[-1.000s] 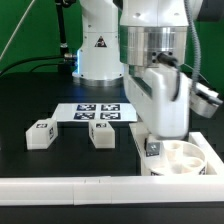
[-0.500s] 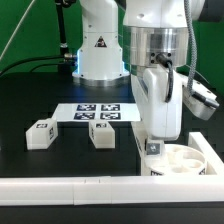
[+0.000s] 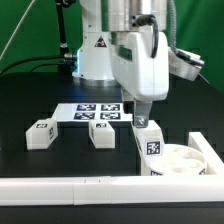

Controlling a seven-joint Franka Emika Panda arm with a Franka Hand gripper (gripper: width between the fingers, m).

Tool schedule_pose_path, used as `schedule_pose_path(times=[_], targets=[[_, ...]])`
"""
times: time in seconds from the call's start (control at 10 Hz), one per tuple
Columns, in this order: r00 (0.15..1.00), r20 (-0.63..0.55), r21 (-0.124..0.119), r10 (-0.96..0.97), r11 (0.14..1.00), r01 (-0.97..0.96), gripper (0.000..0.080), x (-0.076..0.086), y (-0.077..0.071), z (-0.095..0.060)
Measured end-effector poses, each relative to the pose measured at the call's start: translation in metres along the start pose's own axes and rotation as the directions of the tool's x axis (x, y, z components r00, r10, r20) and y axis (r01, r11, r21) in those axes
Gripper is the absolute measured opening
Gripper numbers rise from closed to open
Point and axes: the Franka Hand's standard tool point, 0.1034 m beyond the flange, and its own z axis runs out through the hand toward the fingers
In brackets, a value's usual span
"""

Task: Assemble stool

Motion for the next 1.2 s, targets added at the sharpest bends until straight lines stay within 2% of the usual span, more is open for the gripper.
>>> schedule_pose_path(times=[0.2, 0.6, 0.7, 0.8, 0.9, 1.0, 1.1, 1.2], targets=[[1.000, 0.000, -0.005, -0.010, 1.000, 0.010, 0.0649, -0.005, 0.001, 0.003], [1.000, -0.001, -0.002, -0.019, 1.000, 0.019, 0.0649, -0.004, 0.001, 0.003], [0.998, -0.016, 0.044, -0.066, 0.997, 0.067, 0.0649, 0.005, 0.002, 0.004], [0.988, -0.032, 0.078, -0.150, 0.985, 0.152, 0.0649, 0.021, 0.011, 0.007], [0.982, -0.040, 0.100, -0.185, 0.977, 0.188, 0.0649, 0.041, 0.022, 0.008], [0.974, -0.035, 0.109, -0.223, 0.968, 0.225, 0.0649, 0.053, 0.028, 0.010], [0.943, -0.038, 0.097, -0.331, 0.938, 0.333, 0.0649, 0.060, 0.030, 0.010], [0.927, -0.052, 0.085, -0.371, 0.923, 0.374, 0.0649, 0.056, 0.028, 0.010]])
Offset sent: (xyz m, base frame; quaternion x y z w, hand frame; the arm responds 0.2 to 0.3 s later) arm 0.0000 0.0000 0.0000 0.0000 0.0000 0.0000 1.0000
